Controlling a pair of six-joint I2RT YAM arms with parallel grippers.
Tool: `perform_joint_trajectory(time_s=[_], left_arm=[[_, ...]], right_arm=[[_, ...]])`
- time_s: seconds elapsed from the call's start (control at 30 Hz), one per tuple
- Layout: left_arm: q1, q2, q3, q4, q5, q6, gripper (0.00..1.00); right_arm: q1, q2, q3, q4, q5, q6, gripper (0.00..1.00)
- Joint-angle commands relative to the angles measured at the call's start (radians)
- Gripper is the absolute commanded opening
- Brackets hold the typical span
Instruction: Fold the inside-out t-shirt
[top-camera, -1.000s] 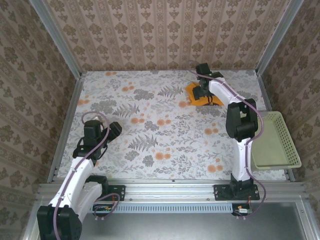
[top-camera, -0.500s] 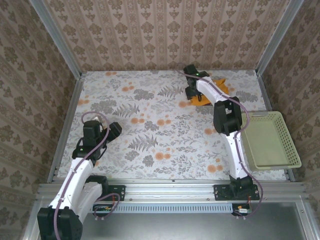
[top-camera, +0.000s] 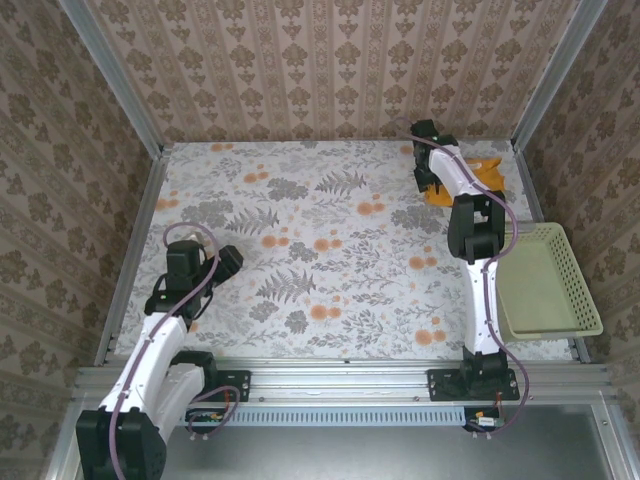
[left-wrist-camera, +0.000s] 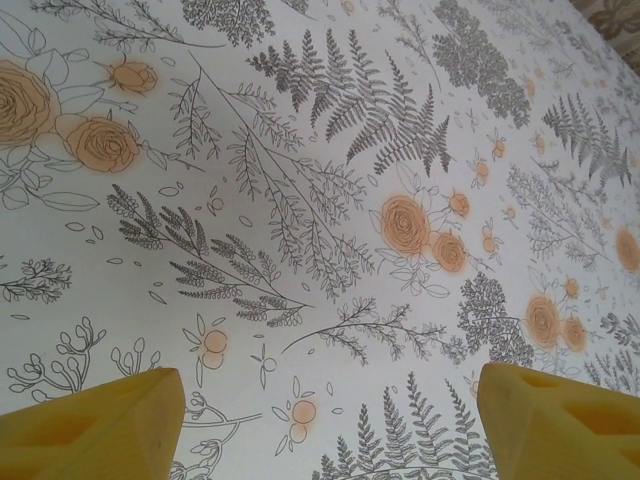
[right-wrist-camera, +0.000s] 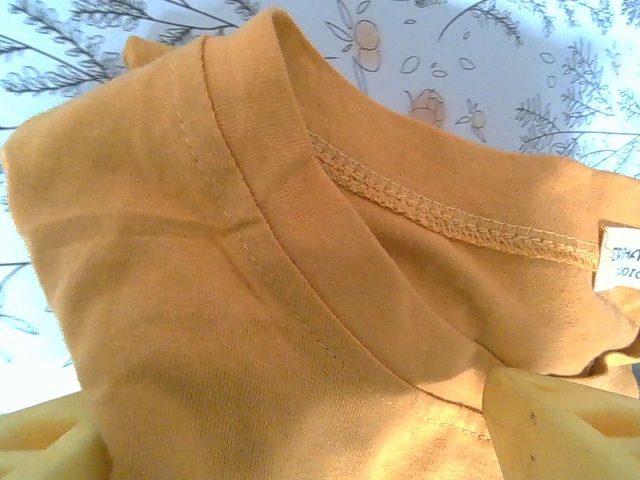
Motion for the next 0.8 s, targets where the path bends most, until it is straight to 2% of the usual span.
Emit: perform_joint_trajectory(time_s=[0.0, 0.1, 0.17, 0.2, 0.37, 0.4, 0.43, 0.53, 0.67, 0.77], left_arm=[[0.009, 0.010, 0.037, 0.006, -0.010, 0.026, 0.78], [0.011, 0.037, 0.066, 0.009, -0.012, 0.034, 0.79], [0.011, 0.067, 0.101, 0.003, -0.034, 0.049, 0.89], [0.010, 0.078, 0.119, -0.003, -0.055, 0.057, 0.99], [0.005, 0.131, 0.189, -0.006, -0.219, 0.087, 1.00], [0.004, 0.139, 0.198, -0.005, -0.254, 0.099, 1.00], [0.003, 0.149, 0.206, -0.001, -0.305, 0.110, 1.00], [-0.002, 0.169, 0.176, 0.105, -0.438, 0.174, 1.00], [-0.053, 0.269, 0.054, 0.433, -0.682, 0.364, 1.00], [-0.058, 0.392, 0.113, 0.433, -0.748, 0.440, 1.00]], right_arm=[[-0.001, -0.105, -0.049, 0.019, 0.041, -0.047, 0.83], [0.022, -0.224, -0.151, 0.061, 0.008, -0.038, 0.85], [0.043, -0.351, -0.271, 0.114, -0.038, 0.009, 0.87], [0.052, -0.418, -0.340, 0.146, -0.072, 0.039, 0.87], [0.085, -0.808, -0.774, 0.391, -0.267, 0.221, 0.91], [0.085, -0.878, -0.852, 0.429, -0.292, 0.260, 0.96], [0.085, -0.955, -0.940, 0.482, -0.310, 0.297, 1.00], [0.082, -1.154, -1.219, 0.681, -0.312, 0.353, 1.00], [0.079, -1.271, -1.517, 0.969, -0.309, 0.255, 1.00], [0.070, -1.254, -1.614, 1.078, -0.265, 0.205, 1.00]])
